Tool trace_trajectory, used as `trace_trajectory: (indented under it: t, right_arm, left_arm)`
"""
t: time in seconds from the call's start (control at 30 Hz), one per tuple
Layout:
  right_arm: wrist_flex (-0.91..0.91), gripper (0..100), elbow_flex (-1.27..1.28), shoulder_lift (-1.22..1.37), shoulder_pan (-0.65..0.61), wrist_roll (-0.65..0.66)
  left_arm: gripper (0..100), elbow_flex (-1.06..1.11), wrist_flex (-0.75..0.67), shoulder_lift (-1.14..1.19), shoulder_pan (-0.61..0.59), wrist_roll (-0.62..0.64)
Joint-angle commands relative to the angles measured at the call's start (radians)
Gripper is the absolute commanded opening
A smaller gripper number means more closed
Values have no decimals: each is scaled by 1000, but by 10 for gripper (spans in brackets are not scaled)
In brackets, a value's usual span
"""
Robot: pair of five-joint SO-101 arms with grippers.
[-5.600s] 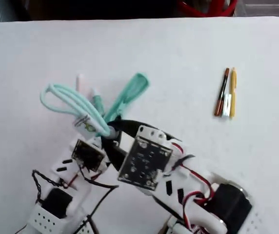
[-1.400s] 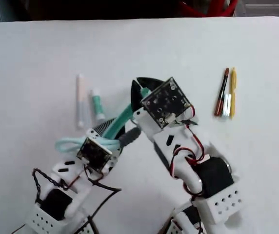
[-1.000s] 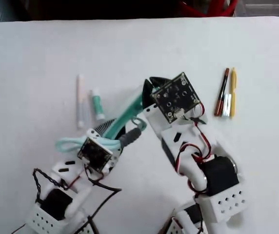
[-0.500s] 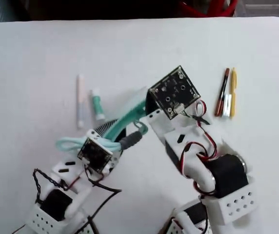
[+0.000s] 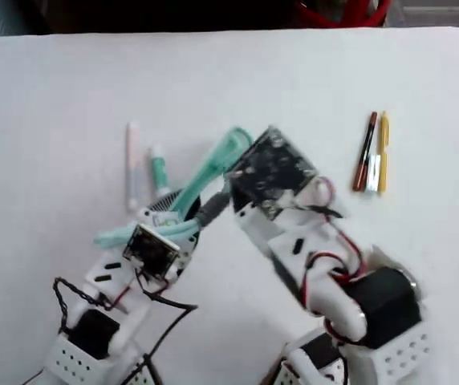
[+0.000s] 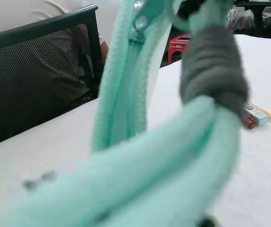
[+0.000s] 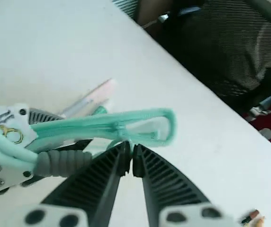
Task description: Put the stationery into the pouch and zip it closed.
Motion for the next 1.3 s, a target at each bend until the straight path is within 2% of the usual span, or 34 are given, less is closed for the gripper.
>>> trace_trajectory:
  t: [0.0,0.1,0.2,0.33,0.47,0.63,0.83,0.9,1.07,1.27]
  right_arm:
    - [-62,18,-71,-8,53,-29]
    - [-117,20,-66,-4,51,-60]
    - [-97,48,-69,-7,47,-89]
    - [-22,166,-64,-2,-61,-81]
    - [5,172,-55,33,-148,-78]
    - [68,231,-55,137,-163,26]
    - [48,228,-57,208,-156,100]
    - [45,192,-57,211,-147,129]
    - [45,24,-55,209,-143,233]
    - [51,18,-57,206,-145,253]
  left_arm:
    - [23,-12,-25,-13,-2,-5]
    - [23,-12,-25,-13,-4,-5]
    - [23,-12,-25,-13,-5,-5]
    - [23,-11,-28,-13,-5,-5]
    - [23,-11,-29,-13,-5,-5]
    - [23,-12,-28,-13,-7,-6]
    - [23,-12,-28,-13,-7,-6]
    - [23,-12,-28,-13,-7,-6]
    - [23,-12,-29,-13,-7,-6]
    - [23,-12,-29,-13,-7,-6]
